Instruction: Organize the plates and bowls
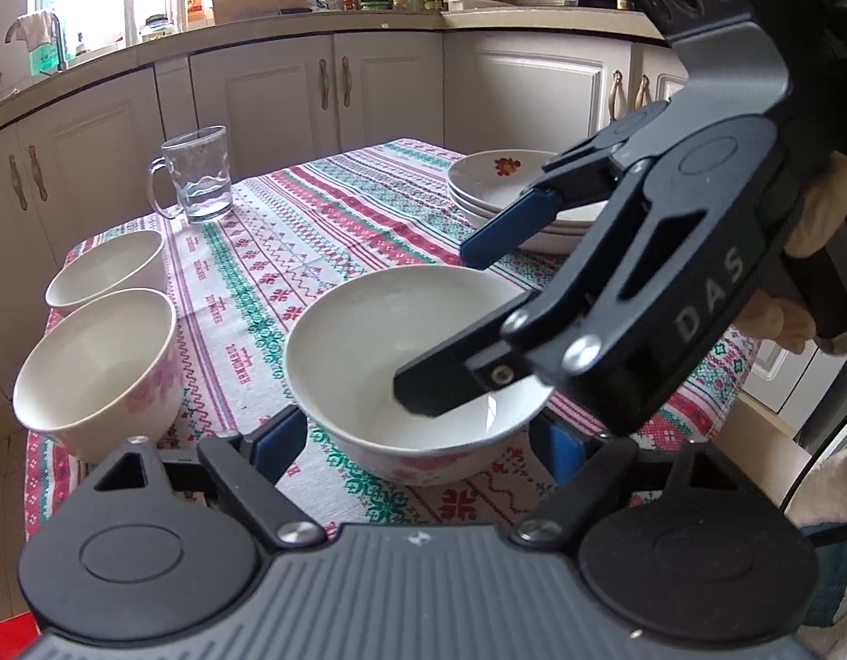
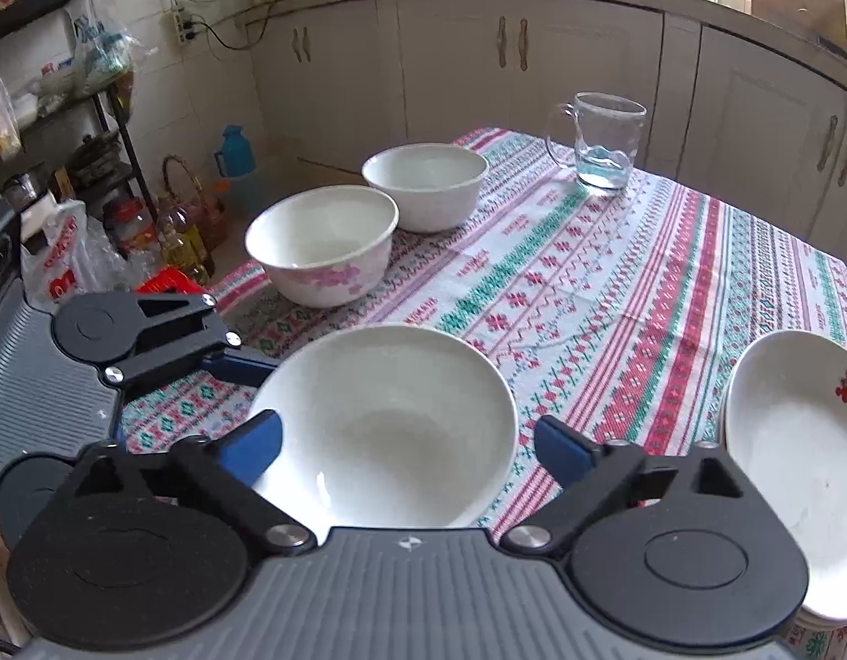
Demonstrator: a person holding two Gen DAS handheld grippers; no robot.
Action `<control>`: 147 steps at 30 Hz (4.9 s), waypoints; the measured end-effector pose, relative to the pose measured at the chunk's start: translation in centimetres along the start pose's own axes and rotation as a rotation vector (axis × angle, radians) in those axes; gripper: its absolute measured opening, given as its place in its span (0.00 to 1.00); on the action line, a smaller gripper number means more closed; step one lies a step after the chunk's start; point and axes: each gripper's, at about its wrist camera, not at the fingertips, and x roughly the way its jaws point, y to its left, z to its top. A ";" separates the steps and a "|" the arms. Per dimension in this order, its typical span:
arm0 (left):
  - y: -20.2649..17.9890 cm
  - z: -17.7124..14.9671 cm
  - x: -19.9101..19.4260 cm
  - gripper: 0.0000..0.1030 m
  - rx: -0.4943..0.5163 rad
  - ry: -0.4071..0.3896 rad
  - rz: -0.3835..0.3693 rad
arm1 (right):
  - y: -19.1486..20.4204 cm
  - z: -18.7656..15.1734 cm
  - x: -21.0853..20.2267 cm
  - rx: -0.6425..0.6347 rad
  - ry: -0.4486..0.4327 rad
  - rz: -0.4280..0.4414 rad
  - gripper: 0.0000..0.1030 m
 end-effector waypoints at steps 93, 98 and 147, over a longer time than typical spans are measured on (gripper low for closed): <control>12.2 -0.4 -1.0 0.86 -0.036 -0.020 0.212 | 2.7 12.2 11.8 -0.127 0.094 0.181 0.76; 11.1 0.1 -2.1 0.86 -0.016 -0.023 0.207 | 2.7 11.9 10.0 -0.109 0.081 0.193 0.76; 0.1 2.5 -2.5 0.86 0.061 0.018 0.030 | -1.0 3.0 -2.6 -0.032 0.075 0.112 0.76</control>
